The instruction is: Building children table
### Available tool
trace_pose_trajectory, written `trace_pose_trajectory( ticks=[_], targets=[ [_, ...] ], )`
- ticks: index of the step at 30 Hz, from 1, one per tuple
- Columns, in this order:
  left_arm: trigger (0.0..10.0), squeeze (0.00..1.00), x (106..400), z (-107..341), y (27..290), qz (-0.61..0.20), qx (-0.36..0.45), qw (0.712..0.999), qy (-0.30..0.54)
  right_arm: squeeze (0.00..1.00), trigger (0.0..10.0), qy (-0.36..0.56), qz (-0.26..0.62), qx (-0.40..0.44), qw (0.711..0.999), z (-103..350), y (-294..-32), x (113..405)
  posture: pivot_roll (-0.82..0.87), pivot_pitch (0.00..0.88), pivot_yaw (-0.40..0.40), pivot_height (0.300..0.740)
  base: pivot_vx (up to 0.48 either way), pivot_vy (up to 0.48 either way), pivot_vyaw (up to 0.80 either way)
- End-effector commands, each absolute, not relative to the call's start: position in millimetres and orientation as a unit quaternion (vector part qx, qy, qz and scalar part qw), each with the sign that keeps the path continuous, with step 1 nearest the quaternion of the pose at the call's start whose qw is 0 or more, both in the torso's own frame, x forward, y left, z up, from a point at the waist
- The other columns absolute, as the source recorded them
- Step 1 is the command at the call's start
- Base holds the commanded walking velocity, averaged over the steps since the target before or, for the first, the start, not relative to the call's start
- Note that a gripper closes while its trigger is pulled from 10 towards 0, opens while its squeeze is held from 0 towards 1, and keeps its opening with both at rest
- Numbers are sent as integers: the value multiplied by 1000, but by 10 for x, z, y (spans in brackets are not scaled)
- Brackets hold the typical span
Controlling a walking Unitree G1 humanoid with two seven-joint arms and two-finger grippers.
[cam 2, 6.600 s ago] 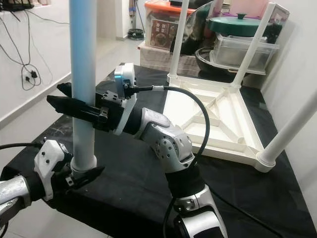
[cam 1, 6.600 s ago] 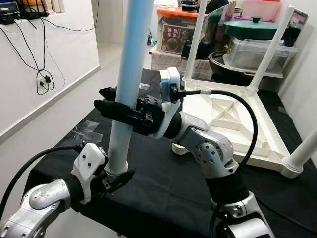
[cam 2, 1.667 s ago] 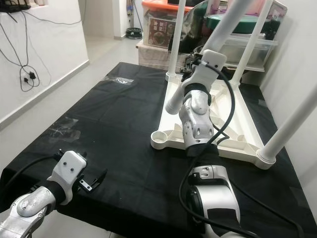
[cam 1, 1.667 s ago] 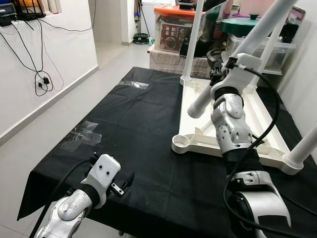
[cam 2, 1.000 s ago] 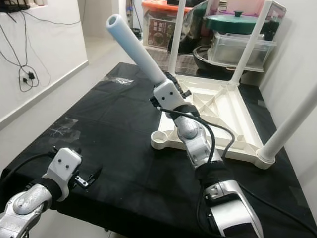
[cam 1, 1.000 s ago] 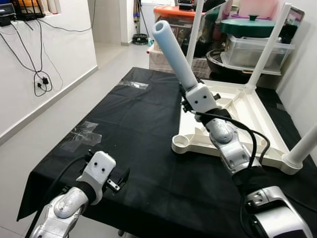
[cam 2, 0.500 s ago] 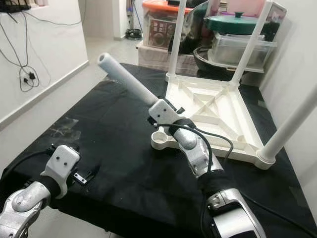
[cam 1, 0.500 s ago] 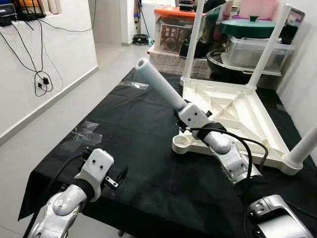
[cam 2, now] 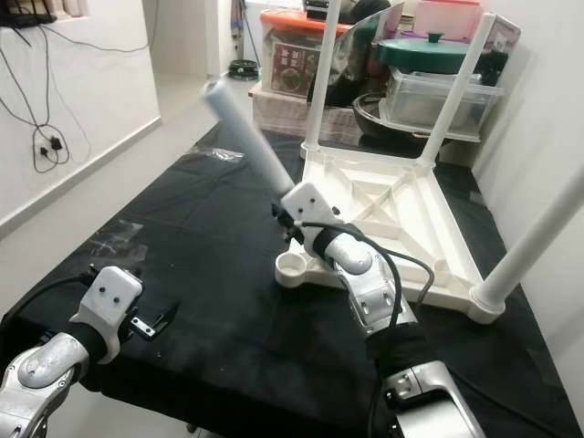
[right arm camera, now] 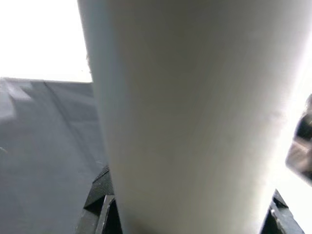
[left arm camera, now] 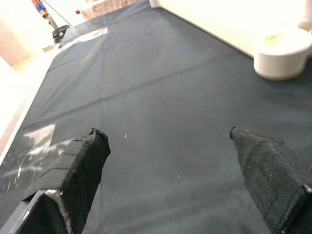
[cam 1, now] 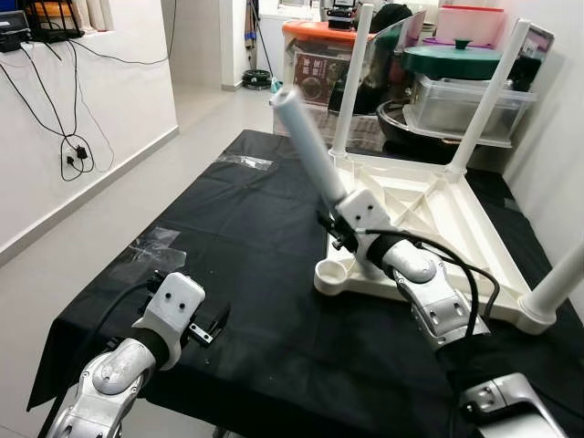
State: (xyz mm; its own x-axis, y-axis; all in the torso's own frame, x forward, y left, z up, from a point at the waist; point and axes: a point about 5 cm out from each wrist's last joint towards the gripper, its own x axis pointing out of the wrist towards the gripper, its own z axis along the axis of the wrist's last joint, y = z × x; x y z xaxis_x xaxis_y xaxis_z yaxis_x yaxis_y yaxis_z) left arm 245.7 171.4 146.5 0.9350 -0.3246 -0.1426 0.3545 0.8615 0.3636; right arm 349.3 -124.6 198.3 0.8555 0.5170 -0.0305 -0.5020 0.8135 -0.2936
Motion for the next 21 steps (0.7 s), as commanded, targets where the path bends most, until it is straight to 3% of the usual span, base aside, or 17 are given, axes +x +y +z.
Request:
trace_pose_trajectory(
  ticks=[1,6,12,20,21],
  targets=[
    [10000,0,2475,1450,1749,-173,196,964,44,0,0,116,362,25,924,1619,-1013,3270,64,0,-68,740,0,0,0],
    [10000,0,2491,1451,1788,-165,194,966,45,0,0,137,419,113,890,1738,-892,3093,59,0,-70,740,0,0,0],
    [10000,0,2492,1425,1790,-161,194,967,48,0,0,142,432,155,877,1771,-874,2990,51,0,-70,740,0,0,0],
    [10000,0,2506,1415,1792,-158,199,966,48,0,0,135,387,106,906,1682,-969,3061,49,0,-67,740,0,0,0],
    [10000,0,2510,1415,1795,-157,202,965,47,0,0,117,364,77,921,1694,-1026,3128,51,0,-66,740,0,0,0]
  ],
)
